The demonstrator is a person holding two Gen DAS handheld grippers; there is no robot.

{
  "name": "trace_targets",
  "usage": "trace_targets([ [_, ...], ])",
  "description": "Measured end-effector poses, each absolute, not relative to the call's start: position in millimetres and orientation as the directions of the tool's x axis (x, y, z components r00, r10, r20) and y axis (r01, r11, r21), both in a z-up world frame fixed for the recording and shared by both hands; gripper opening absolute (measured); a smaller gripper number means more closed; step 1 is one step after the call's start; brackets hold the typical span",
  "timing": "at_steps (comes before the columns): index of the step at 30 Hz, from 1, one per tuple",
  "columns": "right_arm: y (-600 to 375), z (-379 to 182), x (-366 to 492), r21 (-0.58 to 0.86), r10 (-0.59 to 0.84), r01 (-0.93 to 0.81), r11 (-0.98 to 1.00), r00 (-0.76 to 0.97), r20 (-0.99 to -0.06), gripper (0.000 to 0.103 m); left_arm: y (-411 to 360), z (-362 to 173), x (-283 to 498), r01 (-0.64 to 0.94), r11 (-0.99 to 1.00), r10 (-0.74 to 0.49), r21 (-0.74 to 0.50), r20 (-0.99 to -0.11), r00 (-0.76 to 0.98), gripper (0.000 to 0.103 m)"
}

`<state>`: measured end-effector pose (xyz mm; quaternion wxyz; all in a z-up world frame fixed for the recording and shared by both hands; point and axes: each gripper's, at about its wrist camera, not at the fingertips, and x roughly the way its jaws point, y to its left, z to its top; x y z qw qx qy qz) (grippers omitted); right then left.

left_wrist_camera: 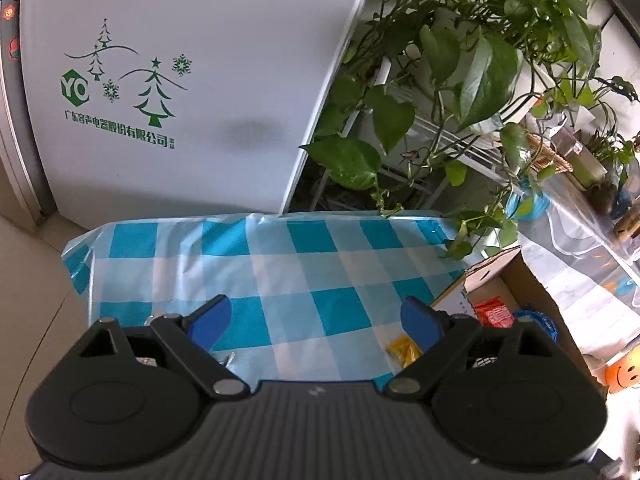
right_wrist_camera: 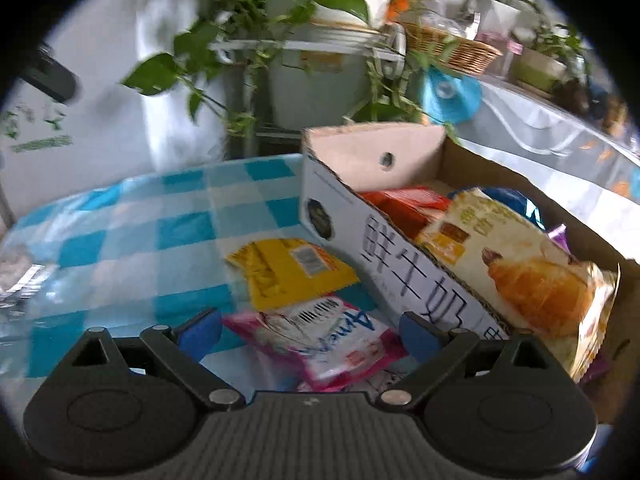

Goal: Organize snacks
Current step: 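Lift both grippers out of box while right tool moves over yellow packet, then lower left gripper onto silver foil packet while right gripper lowers onto pink Amerla packet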

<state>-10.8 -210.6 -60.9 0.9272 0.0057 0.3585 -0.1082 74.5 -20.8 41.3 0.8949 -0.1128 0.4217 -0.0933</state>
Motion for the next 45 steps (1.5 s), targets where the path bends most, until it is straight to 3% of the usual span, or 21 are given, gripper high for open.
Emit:
trace_targets([
  [3,-210.5,-75.2,-4.5,-0.090,-0.219,0.217,0.972,0.700,-0.680,0.103,-17.5,41.2,74.3,0.070,0.960,-0.253,-0.271,-0.736,0.628,0.092],
  [6,-215.6,-79.5,-4.8,0.021,-0.152,0.229,0.973,0.707,-0.690,0.103,-13.2,39.5,74.9,0.055,0.962,-0.242,-0.267,-0.742,0.625,0.092],
  [8,-209.8,-79.4,-5.9,0.011,-0.131,0.191,0.982,0.714,-0.688,0.103,-10.7,38.3,76.4,0.045,0.963,-0.236,-0.267,-0.746,0.622,0.092],
  [19,-159.1,-57.8,-23.5,0.210,0.352,-0.289,0.934,0.650,-0.674,0.103,-1.6,35.8,80.6,0.025,0.965,-0.221,-0.263,-0.752,0.621,0.092],
  [25,-185.4,-44.8,-12.5,0.225,0.264,-0.143,0.964,0.636,-0.725,0.103,13.4,34.0,89.3,0.019,0.964,-0.223,-0.266,-0.764,0.605,0.092],
  [29,-206.1,-34.5,-0.7,0.281,0.287,-0.103,0.954,0.581,-0.762,0.103,17.8,25.0,93.8,0.011,0.974,-0.192,-0.227,-0.797,0.572,0.092],
  [37,-208.0,-11.6,17.5,0.191,0.342,-0.337,0.922,0.478,-0.809,0.103,17.3,6.9,104.1,0.019,0.984,-0.160,-0.177,-0.838,0.522,0.092],
  [42,-197.1,-24.2,27.4,0.202,0.358,-0.363,0.909,0.436,-0.826,0.103,21.1,-9.5,110.7,0.003,0.992,-0.114,-0.128,-0.870,0.479,0.092],
  [45,-186.4,-27.6,28.5,0.150,0.340,-0.408,0.900,0.445,-0.829,0.103,33.0,-16.4,113.2,-0.051,0.985,-0.124,-0.165,-0.881,0.457,0.092],
])
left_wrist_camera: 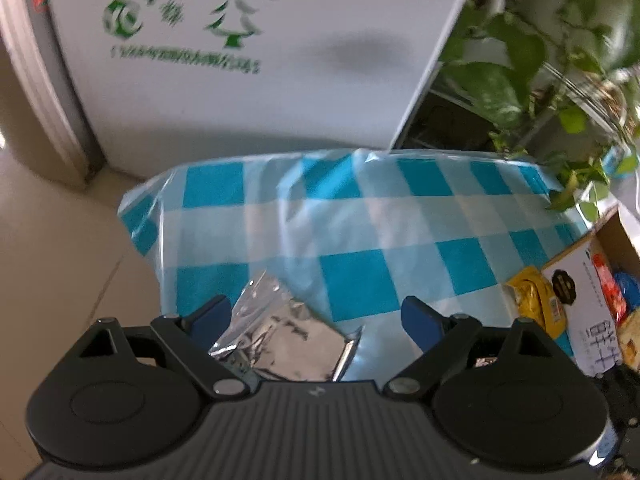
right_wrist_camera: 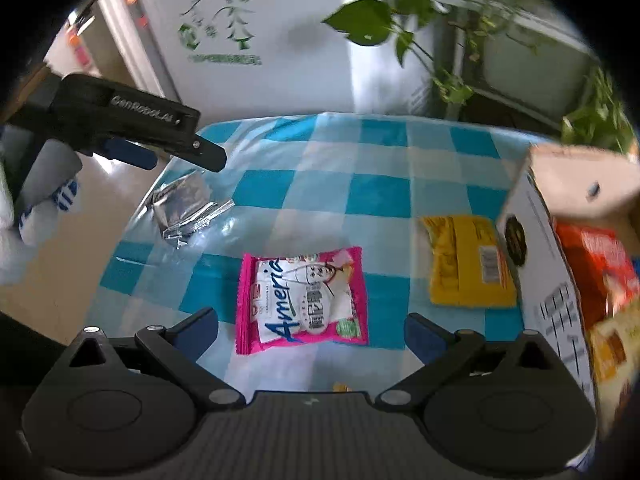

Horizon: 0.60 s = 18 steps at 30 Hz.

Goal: Organize snacks
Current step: 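Lower left gripper onto silver foil packet while right gripper lowers onto pink Amerla packet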

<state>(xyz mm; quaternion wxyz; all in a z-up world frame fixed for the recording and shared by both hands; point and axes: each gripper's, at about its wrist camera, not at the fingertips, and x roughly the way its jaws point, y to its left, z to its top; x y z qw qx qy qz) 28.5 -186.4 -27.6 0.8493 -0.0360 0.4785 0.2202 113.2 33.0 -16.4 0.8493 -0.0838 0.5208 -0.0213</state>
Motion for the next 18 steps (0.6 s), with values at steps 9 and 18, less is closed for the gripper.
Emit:
trace_targets([
  [9,-177.1,-43.0,43.7,0.168,0.342,-0.389,0.906,0.436,-0.833,0.103,47.0,-36.2,116.9,-0.197,0.956,-0.117,-0.217,-0.899,0.423,0.092],
  [18,-166.7,-54.7,51.0,0.162,0.330,-0.385,0.908,0.422,-0.845,0.103,31.9,-47.9,123.2,-0.215,0.969,-0.021,-0.122,-0.908,0.418,0.092],
])
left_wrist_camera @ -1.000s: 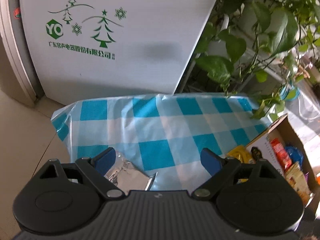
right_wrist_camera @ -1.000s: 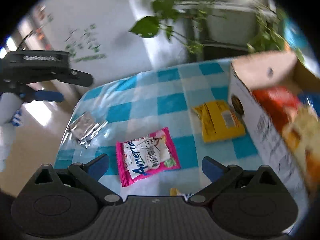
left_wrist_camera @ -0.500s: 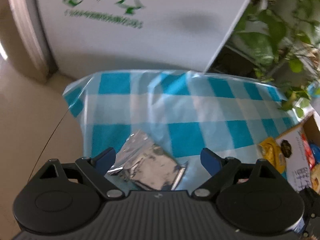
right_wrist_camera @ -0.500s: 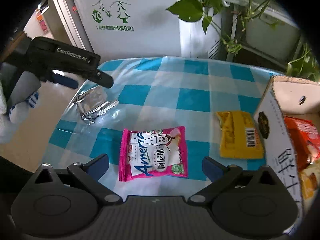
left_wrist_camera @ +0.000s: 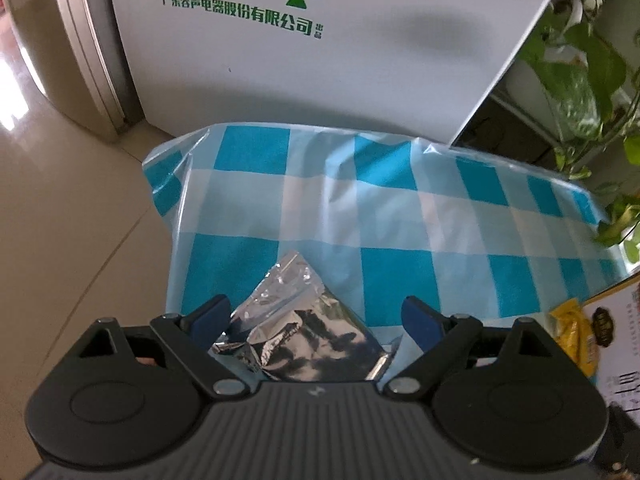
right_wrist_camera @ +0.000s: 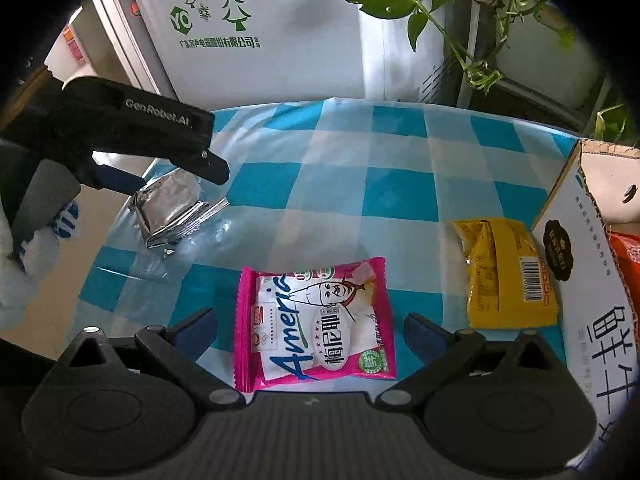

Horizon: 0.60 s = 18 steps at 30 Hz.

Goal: Organize snacks
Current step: 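Lower left gripper onto silver foil packet while right gripper lowers onto pink Amerla packet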

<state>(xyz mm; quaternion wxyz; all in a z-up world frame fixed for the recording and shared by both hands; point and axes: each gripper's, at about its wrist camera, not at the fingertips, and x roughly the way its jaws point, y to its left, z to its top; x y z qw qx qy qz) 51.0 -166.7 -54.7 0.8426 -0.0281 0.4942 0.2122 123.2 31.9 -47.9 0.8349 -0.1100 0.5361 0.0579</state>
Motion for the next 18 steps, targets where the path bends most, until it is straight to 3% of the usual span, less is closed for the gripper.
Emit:
trace_targets([
  [6,-160.0,-58.7,50.8,0.113,0.300,-0.402,0.909,0.440,-0.847,0.100,28.2,-58.4,123.8,-0.221,0.971,0.006,-0.087,-0.920,0.391,0.094],
  [12,-159.1,-57.6,49.0,0.069,0.275,-0.410,0.909,0.466,-0.841,0.088,21.7,-60.3,119.6,-0.212,0.975,0.023,-0.066,-0.919,0.394,0.093],
  [18,-164.9,-53.4,50.4,0.087,0.286,-0.397,0.914,0.477,-0.831,0.075,13.6,-53.0,114.1,-0.156,0.981,-0.036,-0.113,-0.903,0.429,0.077],
])
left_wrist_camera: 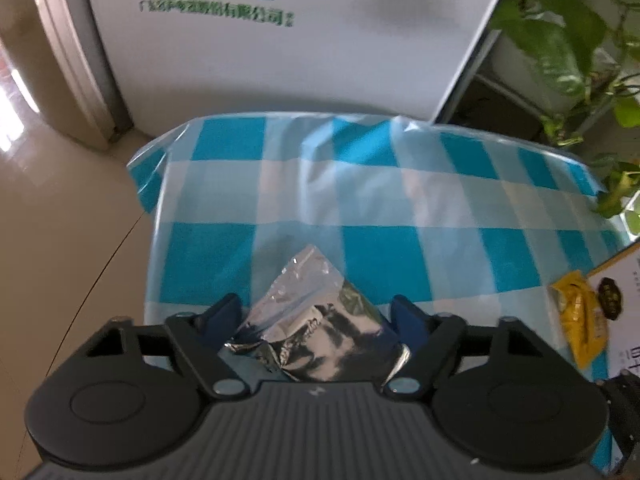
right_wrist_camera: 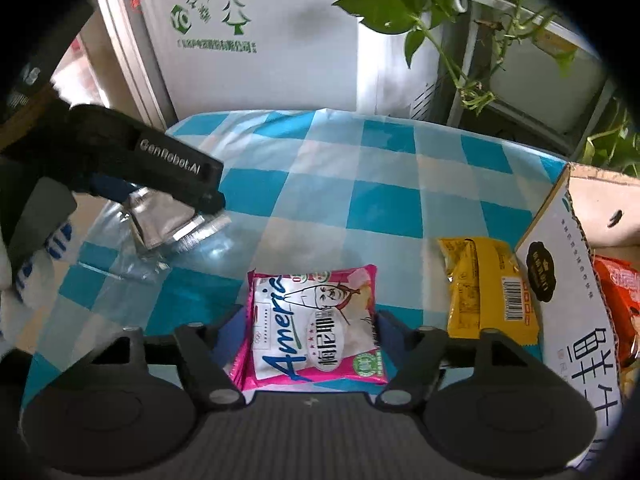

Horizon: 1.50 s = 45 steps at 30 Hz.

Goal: Organize snacks
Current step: 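Lower left gripper onto silver foil packet while right gripper lowers onto pink Amerla packet, then close left gripper on silver foil packet while right gripper closes on pink Amerla packet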

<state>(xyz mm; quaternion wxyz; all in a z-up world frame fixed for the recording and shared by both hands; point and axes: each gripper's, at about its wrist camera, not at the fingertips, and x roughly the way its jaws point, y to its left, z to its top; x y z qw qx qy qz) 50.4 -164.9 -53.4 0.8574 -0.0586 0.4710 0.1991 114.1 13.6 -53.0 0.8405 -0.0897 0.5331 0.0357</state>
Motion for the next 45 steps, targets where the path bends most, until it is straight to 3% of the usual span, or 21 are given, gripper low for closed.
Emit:
trace_targets([
  [1,-166.8,-52.1,50.9,0.095,0.290,-0.390,0.916,0.481,-0.827,0.070,12.7,-52.4,114.1,-0.147,0.981,-0.054,-0.128,-0.901,0.430,0.076],
  [9,-170.7,-50.0,52.8,0.110,0.296,-0.378,0.919,0.479,-0.827,0.064,4.0,-44.5,111.1,-0.103,0.977,-0.119,-0.186,-0.882,0.456,0.068],
  [13,-175.6,-45.4,52.3,0.112,0.296,-0.373,0.921,0.482,-0.825,0.062,3.9,-37.9,111.0,-0.087,0.976,-0.136,-0.199,-0.871,0.471,0.051],
  [15,-178.1,-44.4,52.7,0.120,0.301,-0.370,0.921,0.481,-0.823,0.062,4.9,-38.7,110.9,-0.095,0.973,-0.144,-0.211,-0.874,0.465,0.052],
  [18,-182.1,-45.3,53.3,0.132,0.302,-0.363,0.923,0.465,-0.833,0.062,8.6,-40.0,111.8,-0.125,0.970,-0.128,-0.206,-0.879,0.459,0.062],
  [20,-184.1,-46.5,53.7,0.151,0.308,-0.350,0.924,0.450,-0.838,0.067,9.5,-42.1,113.0,-0.146,0.969,-0.119,-0.201,-0.890,0.440,0.079],
  [23,-182.7,-48.6,54.6,0.159,0.316,-0.355,0.921,0.445,-0.838,0.075,7.6,-46.5,111.1,-0.173,0.964,-0.114,-0.203,-0.900,0.421,0.082],
  [26,-179.4,-52.4,56.0,0.160,0.314,-0.358,0.920,0.430,-0.846,0.078,-1.5,-48.0,111.0,-0.177,0.967,-0.096,-0.184,-0.904,0.416,0.090],
  [32,-176.0,-56.2,55.5,0.150,0.306,-0.357,0.922,0.434,-0.847,0.082,-20.3,-52.9,114.2,-0.172,0.980,-0.025,-0.104,-0.910,0.414,0.091],
  [34,-176.2,-56.6,54.6,0.147,0.306,-0.359,0.921,0.436,-0.846,0.082,-23.9,-53.3,113.3,-0.165,0.982,-0.010,-0.088,-0.905,0.425,0.086],
  [37,-174.8,-55.9,52.4,0.118,0.289,-0.373,0.920,0.446,-0.847,0.072,-25.3,-52.7,110.8,-0.136,0.986,-0.023,-0.093,-0.893,0.450,0.074],
  [40,-178.5,-53.5,52.4,0.144,0.309,-0.368,0.919,0.443,-0.841,0.062,-23.1,-52.6,106.0,-0.127,0.983,-0.060,-0.133,-0.886,0.459,0.070],
  [43,-180.0,-48.8,51.6,0.144,0.314,-0.367,0.919,0.461,-0.830,0.061,-24.5,-49.8,103.1,-0.119,0.983,-0.064,-0.137,-0.876,0.478,0.065],
  [45,-181.6,-45.9,51.6,0.143,0.313,-0.363,0.921,0.470,-0.825,0.061,-24.0,-47.6,101.8,-0.118,0.982,-0.072,-0.148,-0.868,0.491,0.055],
])
